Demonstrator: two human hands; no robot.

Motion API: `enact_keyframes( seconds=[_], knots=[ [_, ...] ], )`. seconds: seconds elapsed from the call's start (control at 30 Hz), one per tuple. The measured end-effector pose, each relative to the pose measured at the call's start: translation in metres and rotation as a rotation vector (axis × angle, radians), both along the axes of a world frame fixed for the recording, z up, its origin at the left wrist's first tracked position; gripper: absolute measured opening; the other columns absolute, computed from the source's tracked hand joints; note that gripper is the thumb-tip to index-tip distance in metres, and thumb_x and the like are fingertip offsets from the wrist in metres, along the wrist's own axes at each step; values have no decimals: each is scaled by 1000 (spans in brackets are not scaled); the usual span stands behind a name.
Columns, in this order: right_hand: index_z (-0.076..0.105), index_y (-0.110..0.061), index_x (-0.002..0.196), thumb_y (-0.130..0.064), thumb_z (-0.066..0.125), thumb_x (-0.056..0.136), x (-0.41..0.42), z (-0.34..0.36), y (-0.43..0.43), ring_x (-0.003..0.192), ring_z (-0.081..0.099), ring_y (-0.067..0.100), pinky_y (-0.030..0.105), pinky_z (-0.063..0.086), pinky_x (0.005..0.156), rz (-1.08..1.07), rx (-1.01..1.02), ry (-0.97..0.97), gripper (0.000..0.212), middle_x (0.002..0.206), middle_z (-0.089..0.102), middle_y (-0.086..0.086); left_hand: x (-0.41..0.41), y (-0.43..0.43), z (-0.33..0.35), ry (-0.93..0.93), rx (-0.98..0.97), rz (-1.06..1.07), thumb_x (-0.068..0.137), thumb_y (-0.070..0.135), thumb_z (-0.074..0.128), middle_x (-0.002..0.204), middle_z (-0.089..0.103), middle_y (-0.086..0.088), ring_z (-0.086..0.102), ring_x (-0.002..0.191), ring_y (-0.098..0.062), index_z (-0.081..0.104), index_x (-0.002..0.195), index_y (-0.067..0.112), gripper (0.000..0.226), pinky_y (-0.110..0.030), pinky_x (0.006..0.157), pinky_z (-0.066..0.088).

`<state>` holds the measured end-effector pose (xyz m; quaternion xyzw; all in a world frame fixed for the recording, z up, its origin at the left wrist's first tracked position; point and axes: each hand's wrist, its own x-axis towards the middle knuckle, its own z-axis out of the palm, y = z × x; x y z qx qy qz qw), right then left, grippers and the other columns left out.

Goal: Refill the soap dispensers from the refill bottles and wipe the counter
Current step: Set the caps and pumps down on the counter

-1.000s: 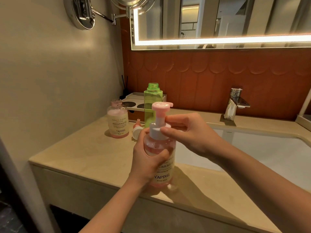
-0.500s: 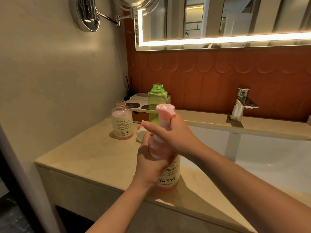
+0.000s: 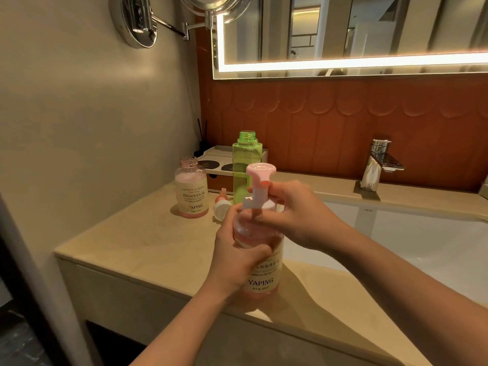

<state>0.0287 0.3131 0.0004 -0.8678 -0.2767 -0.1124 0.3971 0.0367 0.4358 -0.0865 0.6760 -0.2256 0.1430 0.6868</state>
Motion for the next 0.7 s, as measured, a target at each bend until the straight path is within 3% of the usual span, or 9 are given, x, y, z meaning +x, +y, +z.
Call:
enact_keyframes(
  seconds=[0.1,0.17,0.3,0.37,0.43,0.5,0.57,0.63,0.7],
  knots=[
    [68,-22,95,-51,69,70,4,4,0,78,56,7,22,46,62,-62,-93,-134,38,84,62,-11,0,5,3,7,33,-83,47,33,68,98,67,4,64,97,-11,51,109,24,64,-23,78,50],
    [62,-24,99,-47,76,68,10,8,0,92,58,9,19,49,74,62,-62,-11,41,100,63,-6,1,11,5,11,69,-176,55,31,70,104,68,0,64,102,-16,51,117,15,67,-25,82,50],
    [50,-43,110,-35,68,66,17,7,4,109,54,-3,10,48,82,323,-23,241,48,113,55,-26,3,19,10,43,170,-329,53,46,79,115,65,15,59,111,-8,55,113,48,65,-20,86,49],
    [62,-31,99,-24,67,68,18,0,5,106,58,-2,9,49,78,339,92,256,32,108,63,-19,5,21,10,77,162,-345,48,51,82,111,67,13,61,109,-10,59,109,46,66,-23,88,49],
    [64,-18,86,-16,65,66,16,-4,6,98,63,3,12,52,75,293,182,255,20,96,70,-8,7,21,7,78,124,-337,51,33,79,104,70,10,64,103,-10,59,109,28,62,-20,84,49],
    [63,-17,79,-11,68,70,12,-7,8,89,67,6,17,55,71,231,217,227,12,87,71,-4,6,19,3,52,113,-299,54,23,71,98,71,10,65,97,-8,55,108,16,57,-16,81,49],
    [61,-20,75,-8,68,75,7,-8,11,80,66,10,19,52,68,145,226,190,14,81,68,-3,7,17,-2,30,124,-248,49,25,75,89,71,9,65,91,-5,54,103,9,60,-17,77,49],
    [58,-22,72,-10,69,75,2,-9,15,74,61,10,20,48,65,49,250,164,16,74,62,-4,7,17,-6,37,119,-184,45,28,76,84,71,7,65,88,-4,54,99,10,61,-20,78,50],
    [56,-23,70,-12,69,74,-5,-9,20,70,57,8,18,44,60,-31,290,152,18,71,58,-6,4,15,-6,47,106,-129,49,28,73,93,69,3,64,98,-11,54,104,15,60,-29,88,51]
  ],
)
